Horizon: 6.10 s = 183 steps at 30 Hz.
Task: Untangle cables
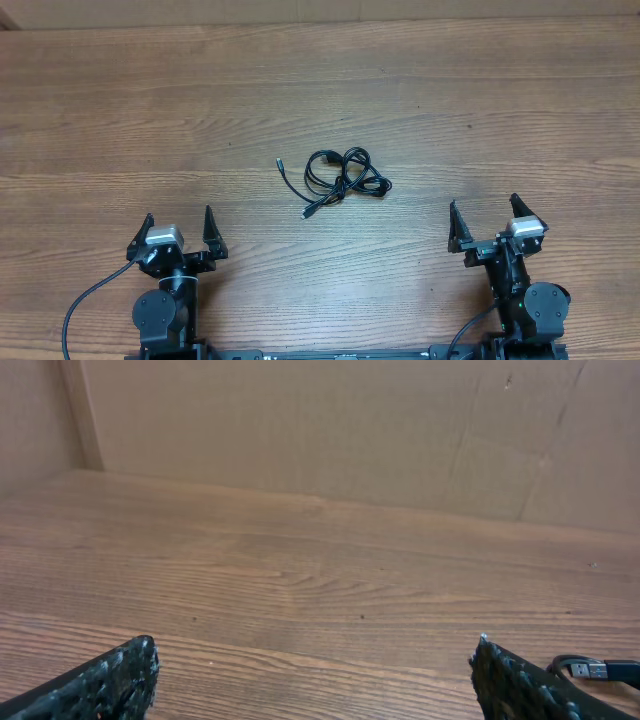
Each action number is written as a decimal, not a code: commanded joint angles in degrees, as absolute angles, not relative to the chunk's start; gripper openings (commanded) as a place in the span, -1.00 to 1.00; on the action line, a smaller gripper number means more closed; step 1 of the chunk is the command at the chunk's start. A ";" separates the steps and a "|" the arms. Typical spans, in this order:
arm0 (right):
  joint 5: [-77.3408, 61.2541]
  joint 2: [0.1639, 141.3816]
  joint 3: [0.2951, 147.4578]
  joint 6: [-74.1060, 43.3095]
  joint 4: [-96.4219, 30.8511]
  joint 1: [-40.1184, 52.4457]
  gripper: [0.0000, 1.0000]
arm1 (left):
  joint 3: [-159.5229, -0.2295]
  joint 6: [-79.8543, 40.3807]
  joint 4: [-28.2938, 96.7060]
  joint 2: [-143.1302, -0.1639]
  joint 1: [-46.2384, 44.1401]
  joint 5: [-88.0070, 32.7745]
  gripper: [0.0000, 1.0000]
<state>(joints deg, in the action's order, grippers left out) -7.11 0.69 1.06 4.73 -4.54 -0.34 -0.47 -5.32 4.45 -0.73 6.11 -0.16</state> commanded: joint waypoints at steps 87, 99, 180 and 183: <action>-7.14 0.14 0.45 4.99 -4.23 -0.49 1.00 | -0.64 -3.81 4.54 -0.25 6.35 -6.28 0.99; -7.14 0.14 0.45 4.99 -4.23 -0.49 1.00 | -7.20 -3.44 12.34 -0.62 6.35 -7.11 0.99; -7.14 0.12 0.45 4.99 -4.23 -0.49 1.00 | -71.00 -11.90 46.52 -97.30 -26.09 -8.54 1.00; -7.14 0.14 0.45 4.99 -4.21 -0.49 1.00 | -71.00 -15.53 43.46 -98.98 -28.95 -8.36 1.00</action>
<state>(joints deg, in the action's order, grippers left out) -7.14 0.62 1.06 4.73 -4.54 -0.36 -69.82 -10.59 44.93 -97.67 -26.63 -10.37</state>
